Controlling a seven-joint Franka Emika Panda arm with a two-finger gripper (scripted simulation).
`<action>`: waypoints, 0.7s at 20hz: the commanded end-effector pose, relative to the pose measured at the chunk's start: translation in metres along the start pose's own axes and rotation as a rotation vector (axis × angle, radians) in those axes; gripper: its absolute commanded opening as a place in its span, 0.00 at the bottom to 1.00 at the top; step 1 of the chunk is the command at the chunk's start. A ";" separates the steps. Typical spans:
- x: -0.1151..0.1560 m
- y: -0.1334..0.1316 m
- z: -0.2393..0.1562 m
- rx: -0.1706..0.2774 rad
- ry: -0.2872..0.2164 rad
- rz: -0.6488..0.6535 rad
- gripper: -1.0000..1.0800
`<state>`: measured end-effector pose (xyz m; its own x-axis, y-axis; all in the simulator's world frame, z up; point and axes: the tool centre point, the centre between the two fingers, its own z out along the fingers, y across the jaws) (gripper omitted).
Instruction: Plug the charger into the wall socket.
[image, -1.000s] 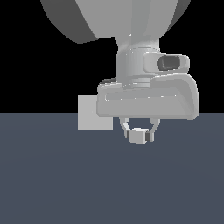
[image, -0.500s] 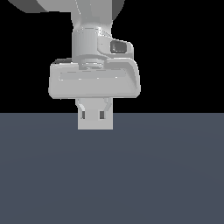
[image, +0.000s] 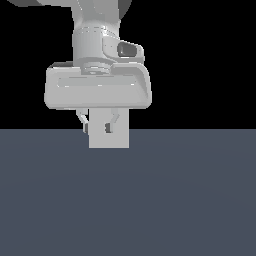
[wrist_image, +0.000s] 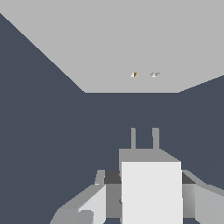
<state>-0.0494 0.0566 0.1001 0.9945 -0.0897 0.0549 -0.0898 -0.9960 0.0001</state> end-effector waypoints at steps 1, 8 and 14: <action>0.000 0.001 0.000 0.000 0.000 0.002 0.00; 0.005 0.001 0.000 0.000 0.000 0.002 0.00; 0.022 0.001 0.001 0.000 0.000 0.002 0.00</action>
<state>-0.0330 0.0542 0.0998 0.9943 -0.0914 0.0547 -0.0915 -0.9958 0.0001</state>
